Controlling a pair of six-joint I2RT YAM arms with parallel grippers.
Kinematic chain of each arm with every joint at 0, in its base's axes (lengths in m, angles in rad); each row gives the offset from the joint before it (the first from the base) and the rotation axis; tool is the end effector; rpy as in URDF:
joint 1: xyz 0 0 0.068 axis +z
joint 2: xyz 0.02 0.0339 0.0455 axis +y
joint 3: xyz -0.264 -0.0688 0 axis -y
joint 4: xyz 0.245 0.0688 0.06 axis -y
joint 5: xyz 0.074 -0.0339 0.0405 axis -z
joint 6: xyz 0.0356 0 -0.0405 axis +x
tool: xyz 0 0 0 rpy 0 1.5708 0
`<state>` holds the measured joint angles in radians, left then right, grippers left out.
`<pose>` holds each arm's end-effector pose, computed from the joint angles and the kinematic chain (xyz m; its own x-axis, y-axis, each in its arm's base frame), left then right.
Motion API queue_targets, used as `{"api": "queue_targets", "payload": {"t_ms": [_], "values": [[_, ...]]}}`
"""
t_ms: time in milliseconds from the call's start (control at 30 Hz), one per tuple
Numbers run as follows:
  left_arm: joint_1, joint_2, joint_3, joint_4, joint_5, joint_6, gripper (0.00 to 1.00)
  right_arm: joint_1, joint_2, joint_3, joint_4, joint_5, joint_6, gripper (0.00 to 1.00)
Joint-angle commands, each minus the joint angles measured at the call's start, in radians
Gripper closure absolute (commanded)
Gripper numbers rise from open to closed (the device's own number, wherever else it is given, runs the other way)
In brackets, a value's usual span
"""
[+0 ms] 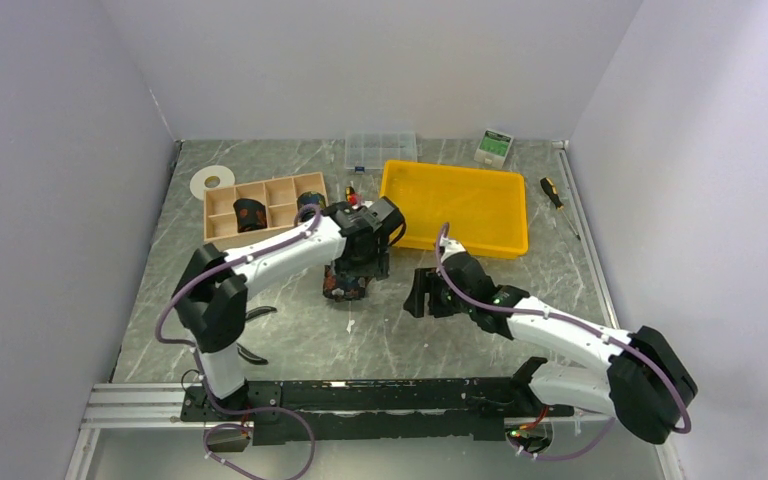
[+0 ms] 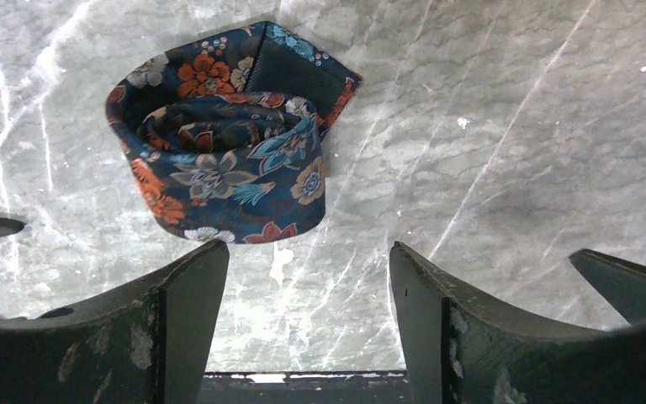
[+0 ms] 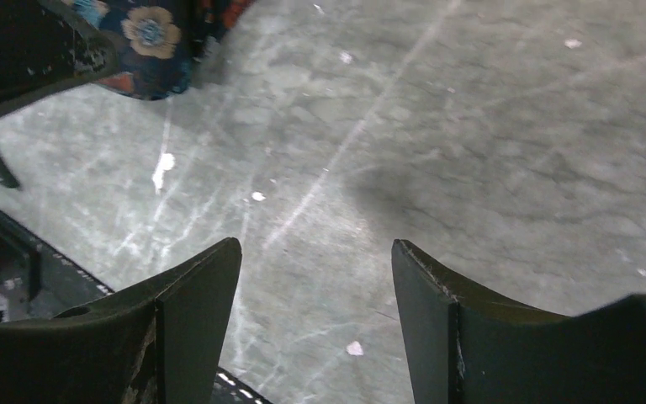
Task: Roll the ties
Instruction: Roll the tie at the center of the board.
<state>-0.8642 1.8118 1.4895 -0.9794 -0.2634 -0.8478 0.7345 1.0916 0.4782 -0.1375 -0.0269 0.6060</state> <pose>0.2429 -0.2702 0.2447 -0.9310 -0.0244 -0.3641 -0.0132 0.9994 -0.0333 0.1576 0.1436 0.1810 -0.8061 0.0392 -0.5904 -0.2742 0.8594 0.4315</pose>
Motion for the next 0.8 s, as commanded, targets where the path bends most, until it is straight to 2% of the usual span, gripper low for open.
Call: {"api": "queue_targets", "payload": {"t_ms": [0, 100, 167, 300, 367, 500, 767], "values": [[0.005, -0.131, -0.069, 0.031, -0.046, -0.013, 0.25, 0.001, 0.065, 0.093, 0.121, -0.12, 0.02, 0.3], [0.03, -0.264, -0.196, 0.099, -0.069, -0.019, 0.24, 0.02, 0.156, 0.176, 0.134, -0.15, 0.027, 0.31], [0.091, -0.398, -0.324, 0.21, -0.032, -0.011, 0.23, 0.043, 0.221, 0.234, 0.134, -0.134, 0.019, 0.31], [0.28, -0.624, -0.599, 0.505, 0.198, 0.047, 0.24, 0.059, 0.365, 0.336, 0.16, -0.129, 0.01, 0.33], [0.341, -0.698, -0.707, 0.612, 0.277, 0.065, 0.24, 0.059, 0.429, 0.381, 0.159, -0.135, 0.005, 0.35], [0.388, -0.748, -0.775, 0.685, 0.321, 0.085, 0.25, 0.06, 0.528, 0.458, 0.173, -0.166, 0.001, 0.38], [0.42, -0.695, -0.808, 0.75, 0.367, 0.093, 0.26, 0.06, 0.693, 0.605, 0.142, -0.174, -0.014, 0.5]]}}
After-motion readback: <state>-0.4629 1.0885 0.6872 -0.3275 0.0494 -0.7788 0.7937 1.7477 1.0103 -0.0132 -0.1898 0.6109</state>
